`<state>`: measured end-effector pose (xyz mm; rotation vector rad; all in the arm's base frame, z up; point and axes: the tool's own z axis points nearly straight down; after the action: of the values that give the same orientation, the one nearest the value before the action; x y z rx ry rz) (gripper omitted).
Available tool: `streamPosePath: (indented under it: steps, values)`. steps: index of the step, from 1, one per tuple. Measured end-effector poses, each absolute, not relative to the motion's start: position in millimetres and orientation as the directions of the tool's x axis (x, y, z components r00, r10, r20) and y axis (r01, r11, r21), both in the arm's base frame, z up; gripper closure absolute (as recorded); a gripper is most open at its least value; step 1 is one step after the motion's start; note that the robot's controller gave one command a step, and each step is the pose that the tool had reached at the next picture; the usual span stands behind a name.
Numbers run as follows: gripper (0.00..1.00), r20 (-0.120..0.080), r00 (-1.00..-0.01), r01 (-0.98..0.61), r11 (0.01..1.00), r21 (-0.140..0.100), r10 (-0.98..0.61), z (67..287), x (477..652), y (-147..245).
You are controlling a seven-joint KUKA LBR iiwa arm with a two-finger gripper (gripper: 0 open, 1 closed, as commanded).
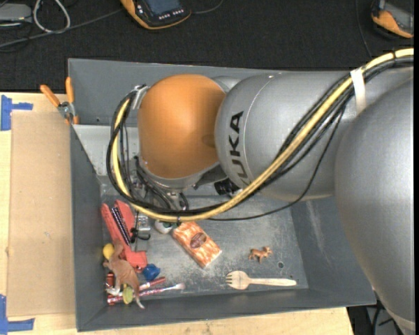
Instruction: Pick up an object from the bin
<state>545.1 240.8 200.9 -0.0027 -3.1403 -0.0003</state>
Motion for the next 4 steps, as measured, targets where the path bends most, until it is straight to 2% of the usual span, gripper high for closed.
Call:
streamPosePath:
  steps: [1, 2, 3, 4]
  values:
    - [0.00, -0.003, -0.969, -0.246, 0.969, 0.002, -0.246, 153.9, 508.4, 228.5]
    - [0.00, 0.004, -0.974, -0.227, 0.974, 0.001, -0.227, 145.8, 492.5, 212.7]
    - [0.00, 0.006, -1.000, -0.002, 1.000, -0.002, -0.002, 123.6, 496.6, 180.6]
    - [0.00, 0.005, -0.984, -0.179, 0.984, -0.001, -0.179, 110.5, 496.0, 164.9]
